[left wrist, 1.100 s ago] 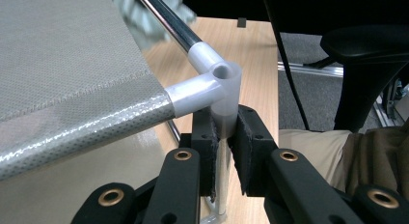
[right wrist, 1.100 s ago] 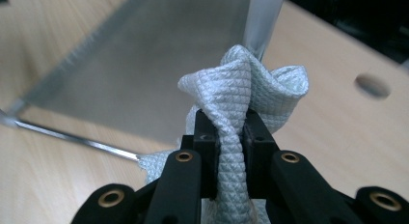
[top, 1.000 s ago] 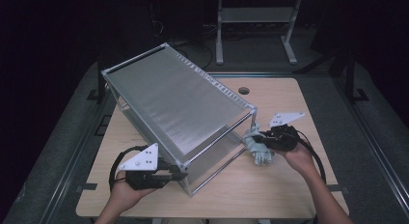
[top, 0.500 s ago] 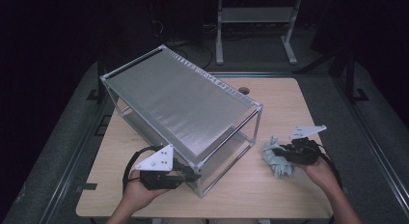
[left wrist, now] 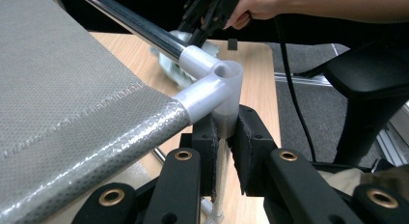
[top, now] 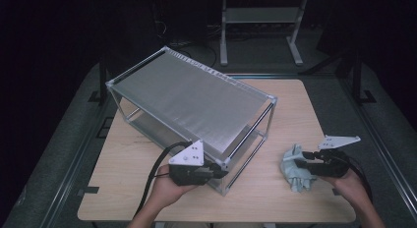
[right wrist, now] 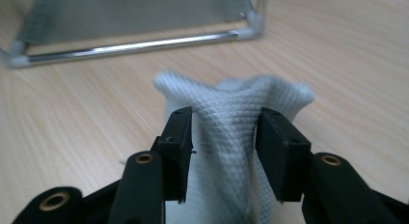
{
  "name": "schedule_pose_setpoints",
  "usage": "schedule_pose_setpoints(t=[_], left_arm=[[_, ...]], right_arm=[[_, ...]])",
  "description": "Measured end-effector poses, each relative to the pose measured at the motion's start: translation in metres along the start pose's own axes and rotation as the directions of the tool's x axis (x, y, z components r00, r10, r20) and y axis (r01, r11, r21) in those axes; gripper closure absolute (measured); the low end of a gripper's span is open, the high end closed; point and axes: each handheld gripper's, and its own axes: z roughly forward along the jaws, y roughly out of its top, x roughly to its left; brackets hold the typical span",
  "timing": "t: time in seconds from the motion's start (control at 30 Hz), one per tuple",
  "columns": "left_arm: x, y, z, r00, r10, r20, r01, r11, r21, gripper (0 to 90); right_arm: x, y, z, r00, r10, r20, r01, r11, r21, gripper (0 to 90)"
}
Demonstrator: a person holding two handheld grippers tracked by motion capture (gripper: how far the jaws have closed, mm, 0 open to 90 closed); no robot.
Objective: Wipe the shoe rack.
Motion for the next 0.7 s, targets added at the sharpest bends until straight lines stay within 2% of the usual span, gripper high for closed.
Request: schedule_pose_setpoints(t=[0.07,0.1,0.13,0.17,0.2,0.23,0.3,0.33,0.37,0.43,0.57,0.6,0.63,0.67,0.7], left_arm=[[0.001,0.002,0.002,1.0000,0.000,0.000,0.000,1.0000,0.003,79.8],[0.003,0.005,0.008,1.0000,-0.002,-0.002,0.002,1.0000,0.004,79.7],[0.003,0.005,0.008,1.0000,-0.002,-0.002,0.002,1.0000,0.004,79.7],[0.004,0.008,0.012,1.0000,-0.005,-0.003,0.005,1.0000,0.003,79.7],[0.004,0.008,0.012,1.0000,-0.005,-0.003,0.005,1.0000,0.003,79.7],[0.006,0.010,0.014,1.0000,-0.001,-0.002,0.001,1.0000,0.009,79.6],[0.006,0.010,0.015,1.0000,0.001,-0.002,-0.001,0.9999,0.011,79.1],[0.006,0.010,0.014,1.0000,0.004,-0.003,-0.004,0.9999,0.013,79.1],[0.005,0.010,0.012,0.9999,0.010,-0.002,-0.010,0.9998,0.019,76.8],[0.005,0.007,0.002,0.9999,0.011,-0.006,-0.011,0.9998,0.014,74.8],[0.005,0.001,-0.015,0.9999,0.008,-0.009,-0.008,0.9999,0.008,73.6],[0.005,0.001,-0.015,0.9999,0.008,-0.009,-0.008,0.9999,0.008,73.6],[0.005,-0.004,-0.023,0.9998,0.000,-0.019,0.001,0.9999,0.011,73.7],[0.005,-0.004,-0.023,0.9998,0.000,-0.019,0.001,0.9999,0.011,74.0],[0.006,-0.009,-0.032,0.9997,-0.009,-0.023,0.009,0.9999,0.005,74.1]], right_arm=[[0.002,0.003,-0.002,0.9999,-0.010,-0.001,0.010,1.000,-0.007,55.6],[0.008,0.010,-0.007,0.9996,-0.027,-0.012,0.027,0.999,-0.028,54.6],[0.008,0.010,-0.007,0.9996,-0.027,-0.012,0.027,0.999,-0.028,54.6],[0.015,0.016,-0.009,0.9983,-0.049,-0.031,0.047,0.998,-0.051,54.7],[0.015,0.016,-0.009,0.9983,-0.049,-0.031,0.047,0.998,-0.051,54.7],[0.027,0.023,-0.008,0.9942,-0.082,-0.070,0.076,0.994,-0.081,54.7],[0.041,0.032,-0.004,0.9862,-0.118,-0.116,0.106,0.989,-0.105,54.6],[0.041,0.032,-0.004,0.9862,-0.118,-0.116,0.106,0.989,-0.105,54.6],[0.055,0.041,0.003,0.9743,-0.158,-0.161,0.139,0.983,-0.119,54.5],[0.070,0.049,0.009,0.9566,-0.192,-0.219,0.163,0.976,-0.144,54.1],[0.096,0.065,0.019,0.9213,-0.253,-0.295,0.203,0.961,-0.188,53.9],[0.096,0.065,0.019,0.9213,-0.253,-0.295,0.203,0.961,-0.188,53.9],[0.109,0.074,0.024,0.9004,-0.279,-0.334,0.218,0.953,-0.209,53.9],[0.113,0.077,0.026,0.8929,-0.288,-0.346,0.224,0.951,-0.215,54.0],[0.118,0.080,0.028,0.8832,-0.301,-0.359,0.235,0.947,-0.218,54.1]])
